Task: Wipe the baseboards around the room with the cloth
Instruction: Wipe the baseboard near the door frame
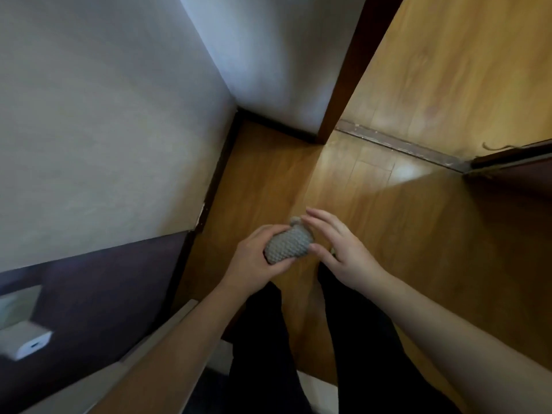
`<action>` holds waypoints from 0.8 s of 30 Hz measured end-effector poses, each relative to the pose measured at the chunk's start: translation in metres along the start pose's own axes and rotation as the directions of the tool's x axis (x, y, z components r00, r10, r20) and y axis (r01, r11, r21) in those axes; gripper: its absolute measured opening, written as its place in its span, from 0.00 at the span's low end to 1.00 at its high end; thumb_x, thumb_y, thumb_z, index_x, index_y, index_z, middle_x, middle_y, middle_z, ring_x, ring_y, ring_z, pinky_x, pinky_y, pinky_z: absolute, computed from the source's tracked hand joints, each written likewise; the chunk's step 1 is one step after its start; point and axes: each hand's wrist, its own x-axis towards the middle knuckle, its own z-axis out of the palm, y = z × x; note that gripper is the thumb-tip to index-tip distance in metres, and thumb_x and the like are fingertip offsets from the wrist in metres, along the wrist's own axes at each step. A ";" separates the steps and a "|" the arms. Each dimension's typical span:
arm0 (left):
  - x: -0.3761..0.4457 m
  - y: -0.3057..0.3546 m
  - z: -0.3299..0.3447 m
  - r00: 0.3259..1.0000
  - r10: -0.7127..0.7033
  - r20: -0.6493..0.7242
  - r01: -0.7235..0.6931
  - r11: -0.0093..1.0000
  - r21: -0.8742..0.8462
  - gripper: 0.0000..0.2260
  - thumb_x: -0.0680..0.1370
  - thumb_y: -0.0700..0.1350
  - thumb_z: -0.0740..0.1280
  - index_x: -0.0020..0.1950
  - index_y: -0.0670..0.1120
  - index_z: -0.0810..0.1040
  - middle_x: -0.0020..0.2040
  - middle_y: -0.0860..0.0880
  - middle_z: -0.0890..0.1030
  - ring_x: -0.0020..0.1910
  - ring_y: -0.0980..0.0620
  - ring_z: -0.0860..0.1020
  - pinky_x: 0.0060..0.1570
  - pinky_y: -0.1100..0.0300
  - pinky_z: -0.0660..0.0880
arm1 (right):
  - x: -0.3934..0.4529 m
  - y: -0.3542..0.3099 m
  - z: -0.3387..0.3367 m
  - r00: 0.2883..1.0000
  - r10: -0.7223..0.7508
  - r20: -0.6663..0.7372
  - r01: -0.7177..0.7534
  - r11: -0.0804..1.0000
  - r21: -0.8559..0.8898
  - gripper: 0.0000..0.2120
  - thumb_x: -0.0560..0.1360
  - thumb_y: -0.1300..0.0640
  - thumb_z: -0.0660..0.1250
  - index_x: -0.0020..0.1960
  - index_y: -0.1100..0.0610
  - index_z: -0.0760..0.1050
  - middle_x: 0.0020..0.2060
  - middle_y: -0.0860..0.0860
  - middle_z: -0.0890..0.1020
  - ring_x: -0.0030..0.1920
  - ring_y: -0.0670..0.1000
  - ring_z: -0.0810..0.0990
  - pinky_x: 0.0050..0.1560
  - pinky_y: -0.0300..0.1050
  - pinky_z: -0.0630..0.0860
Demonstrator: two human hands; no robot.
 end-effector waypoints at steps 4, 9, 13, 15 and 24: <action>-0.030 0.062 -0.031 0.994 0.109 0.011 -0.108 0.994 -0.032 0.25 0.70 0.52 0.77 0.65 0.56 0.74 0.58 0.60 0.76 0.58 0.65 0.76 0.55 0.73 0.72 | -0.034 -0.051 -0.035 0.991 -0.115 0.066 0.118 0.992 -0.041 0.30 0.78 0.42 0.62 0.77 0.41 0.56 0.74 0.34 0.58 0.75 0.38 0.58 0.72 0.39 0.60; -0.055 0.107 -0.075 0.974 0.224 0.035 -0.223 0.974 -0.031 0.27 0.67 0.61 0.73 0.63 0.56 0.73 0.58 0.60 0.77 0.58 0.63 0.76 0.53 0.70 0.75 | -0.061 -0.103 -0.060 0.995 -0.096 -0.022 0.093 0.989 -0.116 0.34 0.72 0.39 0.68 0.72 0.31 0.52 0.65 0.28 0.59 0.68 0.36 0.64 0.67 0.39 0.66; -0.075 0.132 -0.107 0.951 0.309 0.024 -0.309 0.951 -0.012 0.26 0.67 0.59 0.75 0.63 0.55 0.73 0.57 0.61 0.76 0.58 0.63 0.76 0.53 0.70 0.75 | -0.077 -0.157 -0.059 0.986 -0.065 -0.155 0.065 0.998 0.000 0.27 0.73 0.45 0.70 0.68 0.41 0.63 0.62 0.35 0.70 0.65 0.35 0.69 0.64 0.32 0.69; -0.084 0.142 -0.119 0.933 0.361 0.007 -0.361 0.933 -0.001 0.26 0.67 0.58 0.75 0.62 0.54 0.74 0.56 0.61 0.77 0.57 0.63 0.76 0.52 0.71 0.75 | -0.088 -0.181 -0.057 0.981 -0.034 -0.193 0.045 0.998 0.053 0.26 0.74 0.49 0.70 0.68 0.43 0.64 0.61 0.35 0.73 0.64 0.35 0.72 0.64 0.35 0.72; -0.108 0.217 -0.102 0.816 0.576 -0.039 -0.578 0.815 -0.039 0.21 0.70 0.59 0.73 0.54 0.46 0.78 0.49 0.55 0.80 0.49 0.59 0.79 0.45 0.66 0.77 | -0.157 -0.238 -0.074 0.823 0.045 -0.566 -0.010 0.998 0.065 0.17 0.76 0.55 0.69 0.64 0.47 0.71 0.54 0.39 0.79 0.56 0.38 0.78 0.56 0.35 0.76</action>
